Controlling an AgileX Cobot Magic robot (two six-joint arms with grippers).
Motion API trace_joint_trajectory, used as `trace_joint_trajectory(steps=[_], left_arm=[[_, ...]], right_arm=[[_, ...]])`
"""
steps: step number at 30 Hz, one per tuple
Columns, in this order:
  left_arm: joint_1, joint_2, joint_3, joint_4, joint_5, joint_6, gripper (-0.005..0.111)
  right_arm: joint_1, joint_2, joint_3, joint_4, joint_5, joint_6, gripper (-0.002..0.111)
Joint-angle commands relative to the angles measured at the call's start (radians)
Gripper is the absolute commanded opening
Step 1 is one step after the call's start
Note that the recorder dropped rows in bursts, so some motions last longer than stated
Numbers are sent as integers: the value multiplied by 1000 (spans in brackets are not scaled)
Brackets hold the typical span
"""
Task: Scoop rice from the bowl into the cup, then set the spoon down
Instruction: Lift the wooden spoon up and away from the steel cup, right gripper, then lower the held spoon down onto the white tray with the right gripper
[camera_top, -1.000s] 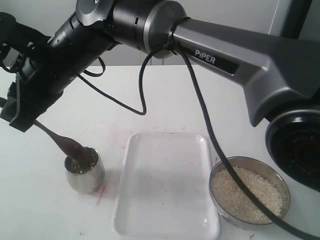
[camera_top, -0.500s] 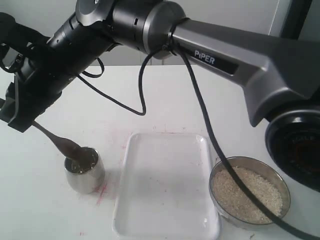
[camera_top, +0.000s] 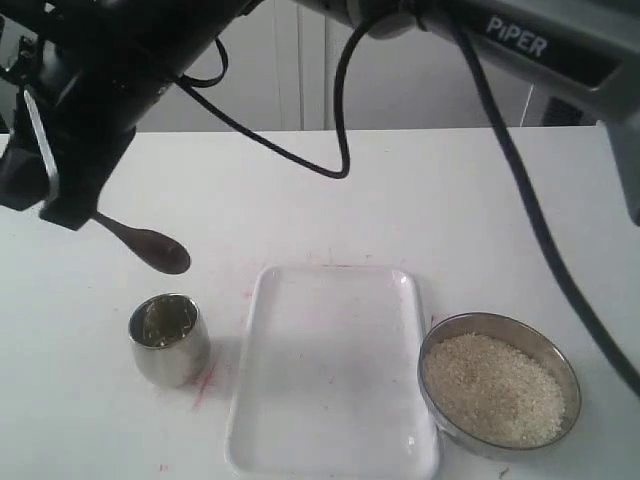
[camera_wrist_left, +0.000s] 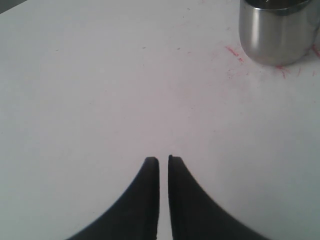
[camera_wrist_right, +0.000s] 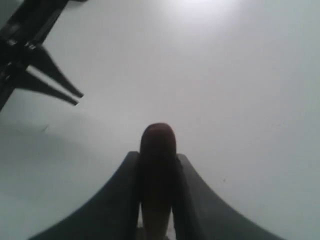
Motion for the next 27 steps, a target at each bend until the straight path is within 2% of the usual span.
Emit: trace_joint_trajectory(steps=[1, 14, 20, 27], left_arm=[[-4, 7, 9, -6, 48, -6, 14], [-4, 7, 9, -6, 48, -6, 14], [-4, 7, 9, -6, 48, -6, 14], [-4, 7, 9, -6, 48, -6, 14]], right_arm=[[-10, -36, -5, -86, 72, -79, 0], [-8, -90, 2, -298, 72, -77, 0], [-8, -124, 125, -499, 72, -52, 0], [-8, -142, 284, -513, 72, -52, 0]])
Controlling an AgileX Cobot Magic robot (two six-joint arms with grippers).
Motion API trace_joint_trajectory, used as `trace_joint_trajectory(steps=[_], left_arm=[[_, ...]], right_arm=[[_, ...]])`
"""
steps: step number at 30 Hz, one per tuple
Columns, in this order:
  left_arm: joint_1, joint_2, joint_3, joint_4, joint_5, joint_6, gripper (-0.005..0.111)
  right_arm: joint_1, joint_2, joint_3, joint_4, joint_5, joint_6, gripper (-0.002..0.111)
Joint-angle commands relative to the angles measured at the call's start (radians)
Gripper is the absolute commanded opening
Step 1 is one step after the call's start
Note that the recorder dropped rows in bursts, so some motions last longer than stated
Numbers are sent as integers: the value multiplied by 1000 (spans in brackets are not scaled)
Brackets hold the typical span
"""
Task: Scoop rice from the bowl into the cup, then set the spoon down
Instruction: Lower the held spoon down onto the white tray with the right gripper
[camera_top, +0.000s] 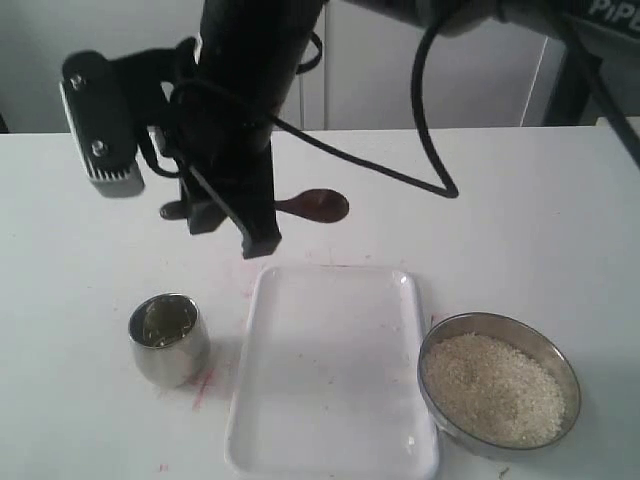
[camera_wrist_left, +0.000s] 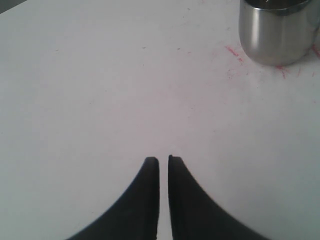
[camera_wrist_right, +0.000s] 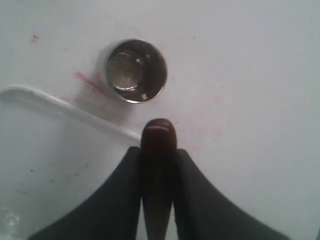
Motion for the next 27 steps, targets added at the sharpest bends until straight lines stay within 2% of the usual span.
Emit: trace_joint_trajectory(steps=[1, 27], left_arm=[[-4, 7, 9, -6, 48, -6, 14], [-4, 7, 9, -6, 48, -6, 14]], right_arm=[[-8, -15, 87, -6, 3, 5, 0], [-8, 19, 306, -14, -19, -184, 0]])
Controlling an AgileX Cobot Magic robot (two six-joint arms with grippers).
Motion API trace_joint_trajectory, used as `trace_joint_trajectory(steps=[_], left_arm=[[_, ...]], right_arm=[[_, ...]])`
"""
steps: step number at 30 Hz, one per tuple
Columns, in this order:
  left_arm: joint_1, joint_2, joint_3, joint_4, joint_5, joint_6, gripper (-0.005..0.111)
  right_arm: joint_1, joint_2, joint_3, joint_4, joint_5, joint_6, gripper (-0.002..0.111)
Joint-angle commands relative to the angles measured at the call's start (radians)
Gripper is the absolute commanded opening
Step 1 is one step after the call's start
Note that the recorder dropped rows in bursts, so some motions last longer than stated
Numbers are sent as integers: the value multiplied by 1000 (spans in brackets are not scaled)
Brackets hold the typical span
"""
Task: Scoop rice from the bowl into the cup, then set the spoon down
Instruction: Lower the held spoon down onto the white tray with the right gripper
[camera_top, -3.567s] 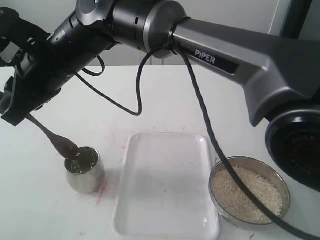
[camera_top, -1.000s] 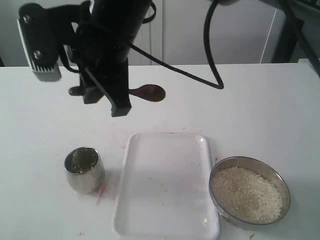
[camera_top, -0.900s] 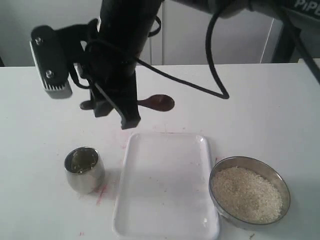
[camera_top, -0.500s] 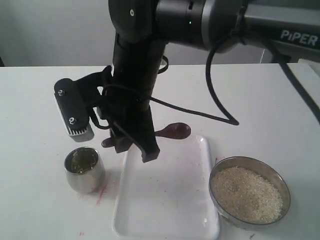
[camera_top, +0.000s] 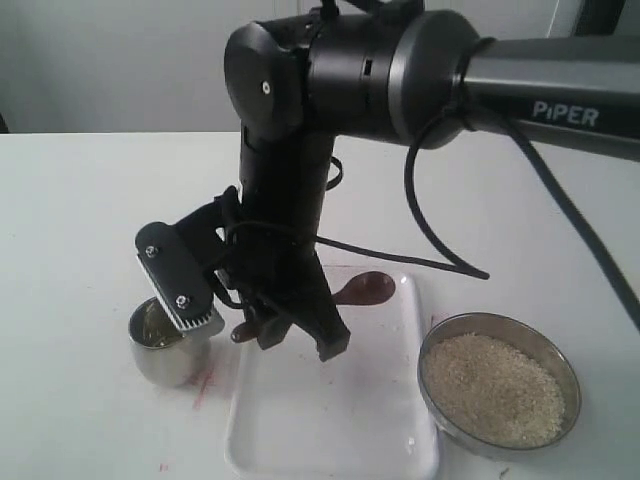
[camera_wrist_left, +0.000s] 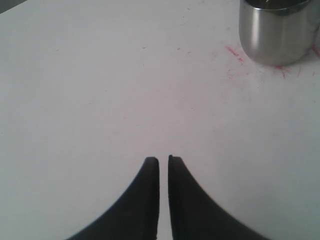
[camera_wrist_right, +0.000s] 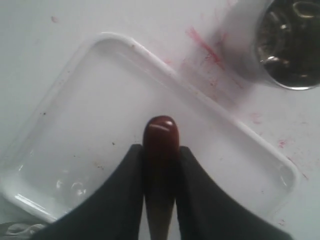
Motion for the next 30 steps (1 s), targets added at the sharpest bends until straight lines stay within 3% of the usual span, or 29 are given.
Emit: trace_joint_trajectory(steps=[1, 10, 30], left_arm=[[-4, 7, 9, -6, 48, -6, 14], [-4, 7, 9, -6, 48, -6, 14], [-4, 7, 9, -6, 48, -6, 14]], right_arm=[[-8, 4, 41, -3, -25, -41, 0], [-7, 4, 112, -59, -147, -75, 0], [21, 76, 169, -177, -194, -79, 0]])
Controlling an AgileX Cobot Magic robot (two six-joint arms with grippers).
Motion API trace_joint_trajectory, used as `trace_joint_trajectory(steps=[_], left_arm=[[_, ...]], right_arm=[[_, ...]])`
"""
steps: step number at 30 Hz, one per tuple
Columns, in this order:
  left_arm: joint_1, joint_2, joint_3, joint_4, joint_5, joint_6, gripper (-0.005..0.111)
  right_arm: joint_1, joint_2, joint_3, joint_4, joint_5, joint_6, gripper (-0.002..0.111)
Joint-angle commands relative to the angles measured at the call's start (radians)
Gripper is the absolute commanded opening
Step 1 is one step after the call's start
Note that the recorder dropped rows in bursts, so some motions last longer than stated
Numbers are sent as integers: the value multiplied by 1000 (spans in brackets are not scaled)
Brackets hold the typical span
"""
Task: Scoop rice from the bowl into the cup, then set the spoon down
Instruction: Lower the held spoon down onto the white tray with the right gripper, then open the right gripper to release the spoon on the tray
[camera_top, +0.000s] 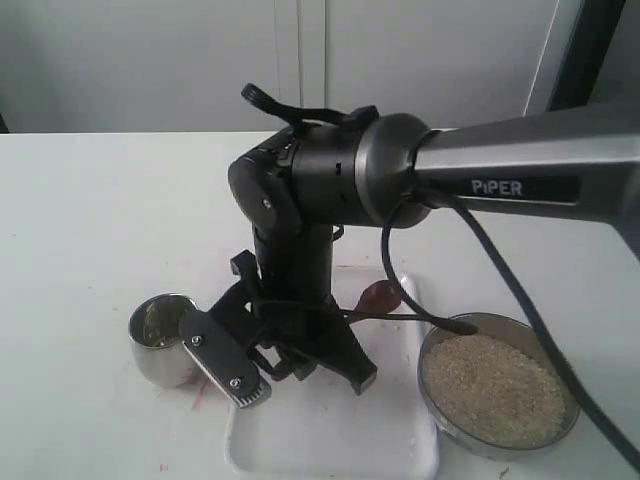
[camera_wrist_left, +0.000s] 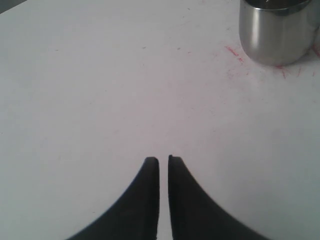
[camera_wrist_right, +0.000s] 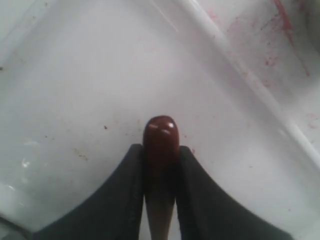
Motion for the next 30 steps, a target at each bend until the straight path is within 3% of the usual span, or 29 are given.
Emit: trace_joint_trajectory(steps=[1, 30], left_arm=[[-4, 7, 9, -6, 48, -6, 14], [-4, 7, 9, -6, 48, -6, 14]], right_arm=[[1, 10, 7, -5, -7, -7, 0], [1, 85, 7, -5, -53, 51, 0]])
